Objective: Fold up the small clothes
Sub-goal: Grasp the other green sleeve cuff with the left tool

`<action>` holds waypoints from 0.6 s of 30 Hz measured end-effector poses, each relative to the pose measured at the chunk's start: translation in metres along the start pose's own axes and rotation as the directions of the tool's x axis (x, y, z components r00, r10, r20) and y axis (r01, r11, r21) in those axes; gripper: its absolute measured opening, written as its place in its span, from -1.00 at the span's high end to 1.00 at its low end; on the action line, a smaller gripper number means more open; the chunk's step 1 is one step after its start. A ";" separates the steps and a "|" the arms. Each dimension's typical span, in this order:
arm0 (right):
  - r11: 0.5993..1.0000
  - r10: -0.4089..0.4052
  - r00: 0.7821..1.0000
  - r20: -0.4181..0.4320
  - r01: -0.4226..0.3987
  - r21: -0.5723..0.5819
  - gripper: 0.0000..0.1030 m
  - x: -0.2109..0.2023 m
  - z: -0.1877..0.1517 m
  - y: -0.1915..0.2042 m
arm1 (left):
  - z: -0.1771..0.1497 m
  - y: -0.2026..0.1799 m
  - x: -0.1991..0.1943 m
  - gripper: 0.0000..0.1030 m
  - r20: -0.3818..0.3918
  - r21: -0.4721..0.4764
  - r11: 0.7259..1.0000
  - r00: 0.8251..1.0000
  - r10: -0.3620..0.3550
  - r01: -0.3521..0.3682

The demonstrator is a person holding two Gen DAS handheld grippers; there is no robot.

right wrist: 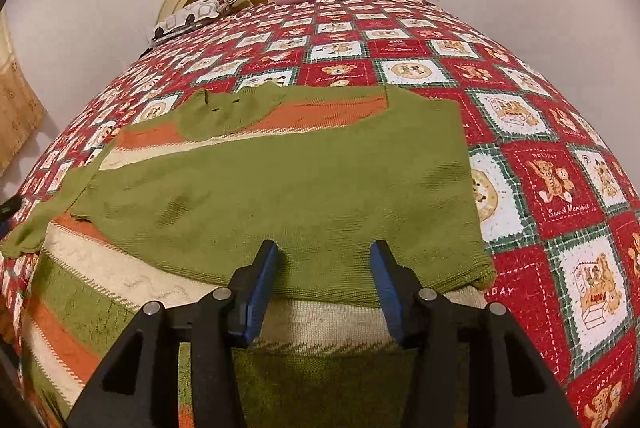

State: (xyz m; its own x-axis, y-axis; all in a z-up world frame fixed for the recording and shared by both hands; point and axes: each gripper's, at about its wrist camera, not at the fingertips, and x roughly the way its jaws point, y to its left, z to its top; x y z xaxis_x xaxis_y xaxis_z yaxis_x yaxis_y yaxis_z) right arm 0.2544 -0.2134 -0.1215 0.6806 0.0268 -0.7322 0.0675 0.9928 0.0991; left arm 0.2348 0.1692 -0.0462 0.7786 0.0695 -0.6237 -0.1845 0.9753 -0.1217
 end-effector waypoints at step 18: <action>0.999 -0.026 1.000 -0.003 0.026 -0.021 0.03 0.002 -0.001 0.004 | 0.005 0.235 0.064 0.23 -0.059 -0.621 0.783 0.998 -0.011 -0.029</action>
State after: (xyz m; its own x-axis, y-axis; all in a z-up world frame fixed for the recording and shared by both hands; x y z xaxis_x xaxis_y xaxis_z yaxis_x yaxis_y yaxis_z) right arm 0.2551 -0.2094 -0.1231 0.6763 0.0012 -0.7366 0.0697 0.9954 0.0656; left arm 0.2437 0.4036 -0.1109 0.7435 0.0465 -0.6671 -0.5391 0.6318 -0.5569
